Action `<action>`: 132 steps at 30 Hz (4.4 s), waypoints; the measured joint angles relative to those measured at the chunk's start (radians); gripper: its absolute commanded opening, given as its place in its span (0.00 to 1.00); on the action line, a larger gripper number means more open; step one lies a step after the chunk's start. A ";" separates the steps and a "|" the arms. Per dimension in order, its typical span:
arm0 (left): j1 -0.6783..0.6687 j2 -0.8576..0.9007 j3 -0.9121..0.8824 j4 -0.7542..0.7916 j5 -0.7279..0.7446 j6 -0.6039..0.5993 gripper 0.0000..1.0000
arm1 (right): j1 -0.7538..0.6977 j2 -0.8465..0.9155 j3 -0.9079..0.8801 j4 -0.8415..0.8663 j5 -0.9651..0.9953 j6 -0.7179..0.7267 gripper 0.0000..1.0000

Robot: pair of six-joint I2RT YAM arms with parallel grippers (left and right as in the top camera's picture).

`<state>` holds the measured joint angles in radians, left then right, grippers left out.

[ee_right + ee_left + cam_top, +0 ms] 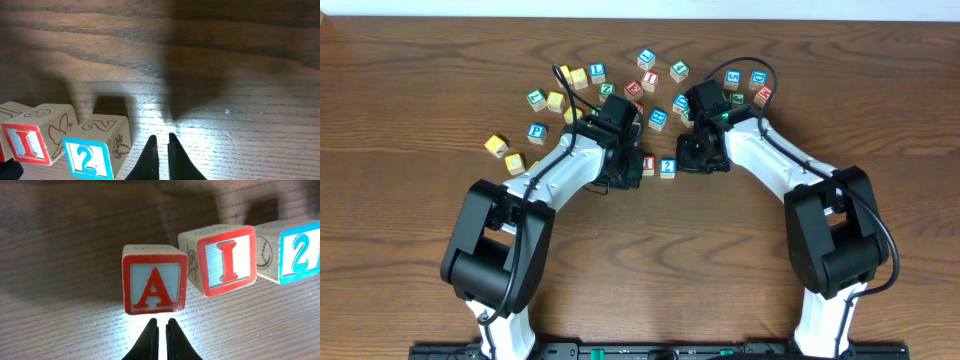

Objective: Spell out AI2

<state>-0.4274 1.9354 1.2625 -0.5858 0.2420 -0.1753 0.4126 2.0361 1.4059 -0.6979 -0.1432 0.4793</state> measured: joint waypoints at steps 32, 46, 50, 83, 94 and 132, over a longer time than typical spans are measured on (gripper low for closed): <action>0.117 -0.066 0.134 -0.131 -0.065 -0.005 0.08 | 0.076 0.000 -0.001 0.051 0.000 0.042 0.02; 0.117 0.068 0.134 -0.040 -0.020 -0.007 0.08 | 0.077 0.010 -0.001 0.083 0.001 0.044 0.01; 0.117 0.075 0.134 -0.039 -0.011 -0.007 0.08 | 0.077 0.013 -0.001 0.083 0.001 0.044 0.01; 0.063 0.075 0.134 -0.045 -0.039 -0.007 0.07 | 0.076 0.014 -0.001 0.081 0.005 0.027 0.04; 0.109 0.049 0.179 -0.072 -0.063 -0.007 0.07 | 0.064 0.014 0.093 0.055 0.006 -0.042 0.06; 0.273 -0.142 0.188 -0.152 -0.066 -0.007 0.08 | 0.170 0.116 0.120 0.220 0.015 -0.012 0.01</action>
<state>-0.1543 1.7939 1.4502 -0.7380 0.1764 -0.1822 0.5823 2.1517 1.5257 -0.4778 -0.1284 0.4671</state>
